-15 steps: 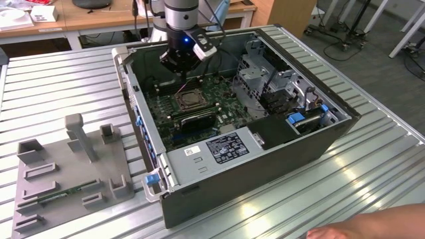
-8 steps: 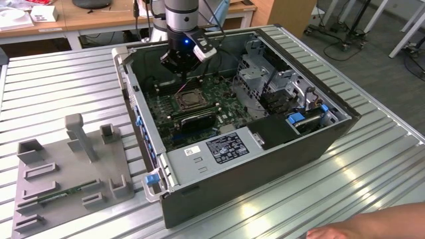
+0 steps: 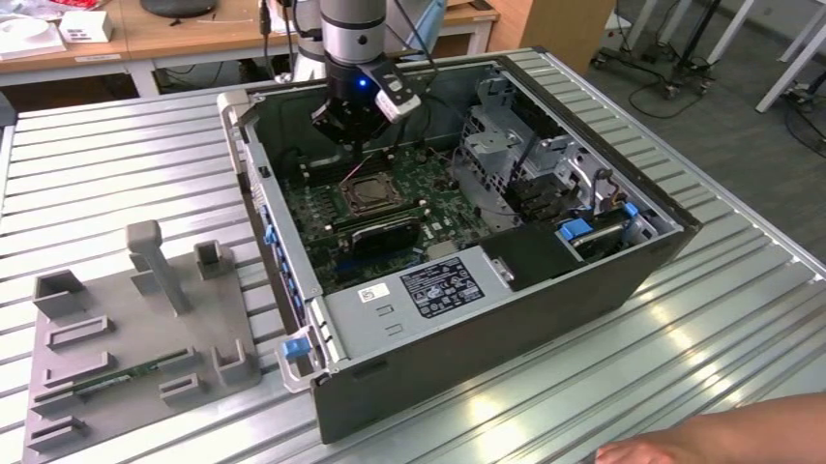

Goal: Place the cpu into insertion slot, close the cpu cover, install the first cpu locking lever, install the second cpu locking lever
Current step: 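Install the first cpu locking lever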

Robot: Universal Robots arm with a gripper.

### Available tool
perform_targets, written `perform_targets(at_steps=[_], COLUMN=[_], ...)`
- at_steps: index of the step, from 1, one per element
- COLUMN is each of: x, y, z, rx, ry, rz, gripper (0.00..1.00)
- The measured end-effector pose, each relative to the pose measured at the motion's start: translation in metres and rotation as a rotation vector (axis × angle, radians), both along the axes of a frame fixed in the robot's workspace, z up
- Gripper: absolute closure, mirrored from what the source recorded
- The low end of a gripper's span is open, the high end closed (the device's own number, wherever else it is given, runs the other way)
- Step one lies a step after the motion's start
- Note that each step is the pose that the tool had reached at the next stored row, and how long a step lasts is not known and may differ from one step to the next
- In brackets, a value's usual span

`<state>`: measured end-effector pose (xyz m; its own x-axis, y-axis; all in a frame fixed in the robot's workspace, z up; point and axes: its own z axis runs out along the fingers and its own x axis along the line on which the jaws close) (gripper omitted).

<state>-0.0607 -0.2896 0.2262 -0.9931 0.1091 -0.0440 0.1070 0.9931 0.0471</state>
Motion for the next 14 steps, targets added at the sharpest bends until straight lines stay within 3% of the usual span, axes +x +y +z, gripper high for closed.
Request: perform_targets(at_steps=[14], x=[0.002], y=[-0.0004], z=[-0.0002], rx=[0.0003], ry=[-0.0003], rz=[0.0], gripper=[0.9])
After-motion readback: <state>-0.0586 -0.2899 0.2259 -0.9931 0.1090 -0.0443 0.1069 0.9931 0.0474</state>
